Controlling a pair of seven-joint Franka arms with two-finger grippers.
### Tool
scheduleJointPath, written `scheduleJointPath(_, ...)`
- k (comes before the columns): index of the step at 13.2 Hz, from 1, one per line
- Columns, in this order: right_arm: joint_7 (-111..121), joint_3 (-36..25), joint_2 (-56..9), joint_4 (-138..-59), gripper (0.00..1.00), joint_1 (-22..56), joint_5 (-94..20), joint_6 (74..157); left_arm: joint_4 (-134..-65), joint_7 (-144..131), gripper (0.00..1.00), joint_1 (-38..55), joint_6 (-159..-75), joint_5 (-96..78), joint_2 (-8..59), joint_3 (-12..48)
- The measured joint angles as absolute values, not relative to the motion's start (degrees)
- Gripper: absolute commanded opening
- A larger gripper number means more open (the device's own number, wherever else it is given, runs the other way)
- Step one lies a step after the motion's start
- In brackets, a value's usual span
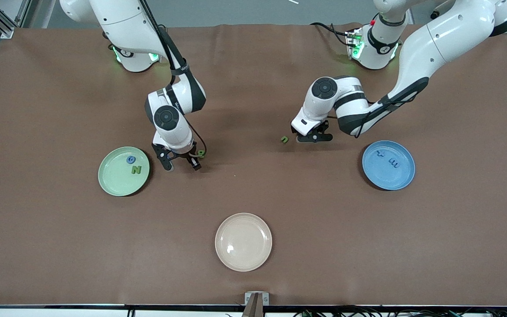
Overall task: Sort upper and lower case letters into plates
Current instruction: 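Grasp the pink q with the right gripper while the left gripper grasps the b, then carry the q to the green plate while the left gripper carries b to blue plate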
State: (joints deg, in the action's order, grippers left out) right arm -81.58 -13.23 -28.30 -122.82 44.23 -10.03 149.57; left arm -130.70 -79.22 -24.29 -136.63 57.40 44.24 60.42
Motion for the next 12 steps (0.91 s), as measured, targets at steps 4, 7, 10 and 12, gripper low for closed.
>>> scheduleJointPath(4,-81.79,-13.25,-28.24,-122.67,0.31,44.5,-10.03,149.93,-130.65,-79.22,0.45,-24.31,-136.69,57.4,44.2,60.47)
scheduleJointPath(7,-81.76,-13.28,-28.1,-122.54,0.07,44.51,-10.03,149.78,-130.62,-79.22,0.37,-24.31,-136.94,57.4,44.17,60.52)
scheduleJointPath(10,-81.37,-13.39,-28.09,-122.49,0.01,44.5,-10.03,149.74,-130.56,-79.21,0.26,-24.32,-137.1,57.4,43.94,60.55)
scheduleJointPath(12,-78.33,-14.03,-27.63,-122.02,0.01,44.01,-9.96,148.06,-130.56,-78.85,0.24,-24.32,-137.09,57.4,43.93,60.55)
